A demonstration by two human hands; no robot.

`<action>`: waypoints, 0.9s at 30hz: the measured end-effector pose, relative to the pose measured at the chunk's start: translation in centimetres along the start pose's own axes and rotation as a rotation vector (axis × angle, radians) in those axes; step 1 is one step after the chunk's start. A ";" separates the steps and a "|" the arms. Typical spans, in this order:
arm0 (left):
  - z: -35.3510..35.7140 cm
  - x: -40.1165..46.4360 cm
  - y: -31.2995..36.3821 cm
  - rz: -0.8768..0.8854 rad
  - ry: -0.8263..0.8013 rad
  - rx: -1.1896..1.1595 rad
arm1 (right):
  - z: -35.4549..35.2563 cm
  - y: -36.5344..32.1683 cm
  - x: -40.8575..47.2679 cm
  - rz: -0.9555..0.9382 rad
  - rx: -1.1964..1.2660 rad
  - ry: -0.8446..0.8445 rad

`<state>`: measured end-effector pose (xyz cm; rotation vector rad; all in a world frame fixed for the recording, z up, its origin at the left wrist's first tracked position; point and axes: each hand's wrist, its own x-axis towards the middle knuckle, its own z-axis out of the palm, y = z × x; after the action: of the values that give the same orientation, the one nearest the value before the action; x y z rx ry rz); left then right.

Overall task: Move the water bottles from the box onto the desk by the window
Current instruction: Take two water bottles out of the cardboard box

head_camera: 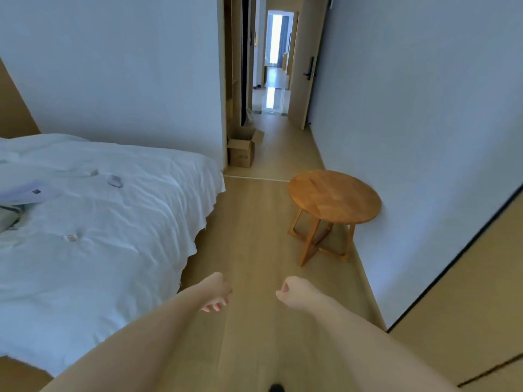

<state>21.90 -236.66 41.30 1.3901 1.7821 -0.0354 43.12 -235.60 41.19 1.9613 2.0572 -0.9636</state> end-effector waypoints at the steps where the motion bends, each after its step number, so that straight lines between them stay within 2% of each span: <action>1: -1.2 2.1 0.5 0.015 -0.013 0.056 | -1.2 -0.2 2.3 -0.004 -0.007 -0.001; 4: -5.3 8.8 2.7 0.025 0.023 0.064 | -5.8 -0.8 9.8 -0.032 -0.013 0.035; 11: -17.2 21.9 9.1 -0.025 0.130 -0.173 | -18.7 -4.6 25.0 -0.082 -0.001 0.074; 18: -27.2 34.1 12.3 -0.101 0.095 -0.224 | -25.7 -10.1 38.3 -0.171 -0.043 0.031; 22: -33.6 43.3 13.9 -0.069 0.000 -0.155 | -29.2 -12.5 48.3 -0.164 -0.063 0.031; 27: -43.3 54.0 16.7 -0.077 0.016 -0.194 | -35.9 -15.5 60.0 -0.115 -0.073 0.051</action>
<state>8.76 -166.69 42.66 1.1864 1.8001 0.1052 31.71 -164.88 43.96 1.8678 2.2212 -0.8547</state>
